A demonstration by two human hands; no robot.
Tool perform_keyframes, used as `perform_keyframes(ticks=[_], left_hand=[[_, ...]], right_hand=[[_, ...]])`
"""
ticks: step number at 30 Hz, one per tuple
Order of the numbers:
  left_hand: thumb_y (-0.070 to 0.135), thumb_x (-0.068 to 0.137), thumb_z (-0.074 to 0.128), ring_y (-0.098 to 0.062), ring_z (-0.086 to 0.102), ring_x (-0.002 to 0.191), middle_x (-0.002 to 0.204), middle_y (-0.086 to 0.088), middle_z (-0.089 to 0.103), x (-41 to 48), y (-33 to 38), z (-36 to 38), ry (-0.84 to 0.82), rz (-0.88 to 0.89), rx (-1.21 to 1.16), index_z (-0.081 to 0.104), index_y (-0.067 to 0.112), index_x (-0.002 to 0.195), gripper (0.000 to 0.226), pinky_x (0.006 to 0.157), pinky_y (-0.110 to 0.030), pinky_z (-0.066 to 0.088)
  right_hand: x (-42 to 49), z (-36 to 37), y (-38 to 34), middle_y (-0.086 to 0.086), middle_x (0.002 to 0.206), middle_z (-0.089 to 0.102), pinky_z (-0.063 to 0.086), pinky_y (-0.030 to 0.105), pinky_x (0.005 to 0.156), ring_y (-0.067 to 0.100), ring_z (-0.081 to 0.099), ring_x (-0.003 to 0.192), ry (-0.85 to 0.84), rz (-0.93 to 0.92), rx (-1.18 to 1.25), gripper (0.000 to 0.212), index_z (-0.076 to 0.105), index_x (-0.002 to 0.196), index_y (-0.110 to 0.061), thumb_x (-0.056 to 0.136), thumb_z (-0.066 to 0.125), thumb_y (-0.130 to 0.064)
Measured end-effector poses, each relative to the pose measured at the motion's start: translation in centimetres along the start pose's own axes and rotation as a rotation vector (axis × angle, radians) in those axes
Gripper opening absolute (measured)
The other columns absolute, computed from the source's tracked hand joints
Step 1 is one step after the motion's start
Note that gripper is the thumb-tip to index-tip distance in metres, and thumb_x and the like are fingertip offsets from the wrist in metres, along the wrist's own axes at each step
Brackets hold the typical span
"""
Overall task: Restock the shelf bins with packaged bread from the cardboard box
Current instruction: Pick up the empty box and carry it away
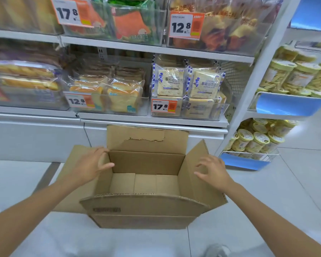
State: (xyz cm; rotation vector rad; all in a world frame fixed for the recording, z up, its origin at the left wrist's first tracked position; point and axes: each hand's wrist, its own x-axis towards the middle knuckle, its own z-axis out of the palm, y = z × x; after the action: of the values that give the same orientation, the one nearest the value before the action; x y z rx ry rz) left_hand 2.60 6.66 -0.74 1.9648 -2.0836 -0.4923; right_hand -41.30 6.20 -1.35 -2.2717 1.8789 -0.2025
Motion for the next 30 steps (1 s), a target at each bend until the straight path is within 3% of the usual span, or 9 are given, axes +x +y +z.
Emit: perform_keyframes(ticks=[5, 9, 13, 16, 19, 24, 27, 29, 30], left_hand=[[0.06, 0.077, 0.068, -0.035, 0.027, 0.139, 0.148, -0.014, 0.035, -1.2, -5.4, 1.4, 0.077, -0.268, 0.074, 0.046, 0.02, 0.138, 0.076, 0.111, -0.057, 0.026], [0.062, 0.072, 0.073, -0.041, 0.016, 0.144, 0.155, -0.029, 0.011, -0.2, -7.3, 2.5, 0.06, -0.547, -0.123, 0.014, 0.017, 0.154, 0.11, 0.116, -0.05, 0.02], [0.06, 0.069, 0.077, -0.044, 0.029, 0.138, 0.153, -0.027, 0.02, 0.1, -8.3, 2.6, 0.105, -0.697, -0.229, -0.001, 0.017, 0.154, 0.123, 0.109, -0.052, 0.031], [0.077, 0.056, 0.074, -0.043, 0.031, 0.137, 0.154, -0.019, 0.026, -0.3, -9.2, 2.9, 0.061, -0.746, -0.131, 0.001, 0.026, 0.152, 0.13, 0.104, -0.061, 0.035], [0.066, 0.057, 0.081, -0.041, 0.03, 0.139, 0.155, -0.022, 0.024, -0.8, -9.9, 3.6, 0.017, -0.726, -0.26, -0.002, 0.024, 0.153, 0.134, 0.109, -0.056, 0.033], [0.052, 0.066, 0.082, -0.036, 0.056, 0.112, 0.124, -0.009, 0.055, -1.3, -8.9, 3.1, 0.106, -0.615, -0.242, 0.011, 0.022, 0.15, 0.114, 0.089, -0.047, 0.049], [0.044, 0.062, 0.07, -0.03, 0.064, 0.091, 0.101, -0.004, 0.07, -0.5, -8.5, 2.4, 0.045, -0.538, -0.267, 0.055, 0.02, 0.116, 0.061, 0.08, -0.042, 0.053], [0.027, 0.074, 0.069, -0.027, 0.067, 0.087, 0.098, -0.008, 0.073, -0.2, -6.7, 2.4, -0.015, -0.559, -0.464, 0.067, 0.021, 0.092, 0.02, 0.08, -0.04, 0.056], [0.019, 0.08, 0.066, -0.026, 0.068, 0.086, 0.098, -0.01, 0.073, -0.2, -5.7, 2.6, -0.069, -0.578, -0.563, 0.069, 0.022, 0.095, 0.015, 0.079, -0.038, 0.056]], right_hand=[[-1.0, 2.1, 1.2, 0.003, 0.16, 0.015, 0.017, 0.044, 0.12, 0.023, 0.011, 0.148, -0.115, 0.158, 0.177, 0.053, 0.056, 0.131, -0.026, 0.083, 0.073, -0.041], [-0.5, 2.8, 1.3, 0.0, 0.161, -0.002, 0.033, 0.039, 0.114, 0.026, 0.022, 0.145, -0.025, 0.227, 0.291, 0.074, 0.033, 0.149, -0.023, 0.087, 0.069, -0.008], [0.0, 3.4, -0.2, -0.005, 0.151, 0.023, 0.048, 0.038, 0.099, 0.019, 0.045, 0.127, -0.008, 0.273, 0.391, 0.08, 0.016, 0.154, -0.023, 0.09, 0.061, -0.004], [-0.1, 3.8, -0.8, -0.007, 0.127, 0.052, 0.049, 0.032, 0.087, 0.015, 0.055, 0.111, -0.039, 0.213, 0.408, 0.07, 0.03, 0.148, -0.03, 0.089, 0.06, -0.004], [-0.1, 3.9, -1.0, -0.005, 0.119, 0.06, 0.05, 0.033, 0.085, 0.017, 0.057, 0.104, -0.027, 0.199, 0.407, 0.064, 0.039, 0.142, -0.031, 0.088, 0.062, -0.005], [0.1, 4.0, -1.8, -0.004, 0.118, 0.058, 0.054, 0.036, 0.084, 0.016, 0.056, 0.099, -0.026, 0.207, 0.45, 0.064, 0.04, 0.143, -0.029, 0.087, 0.068, -0.011], [0.3, 4.6, -2.4, -0.005, 0.122, 0.053, 0.05, 0.032, 0.086, 0.016, 0.054, 0.102, -0.031, 0.268, 0.514, 0.072, 0.036, 0.148, -0.026, 0.086, 0.072, -0.017], [0.4, 4.9, -2.8, -0.002, 0.127, 0.054, 0.049, 0.031, 0.089, 0.014, 0.053, 0.104, -0.039, 0.303, 0.545, 0.074, 0.036, 0.149, -0.021, 0.085, 0.074, -0.021], [0.4, 4.9, -2.9, 0.0, 0.129, 0.054, 0.047, 0.03, 0.09, 0.013, 0.053, 0.104, -0.045, 0.314, 0.544, 0.073, 0.038, 0.148, -0.019, 0.085, 0.074, -0.024]])
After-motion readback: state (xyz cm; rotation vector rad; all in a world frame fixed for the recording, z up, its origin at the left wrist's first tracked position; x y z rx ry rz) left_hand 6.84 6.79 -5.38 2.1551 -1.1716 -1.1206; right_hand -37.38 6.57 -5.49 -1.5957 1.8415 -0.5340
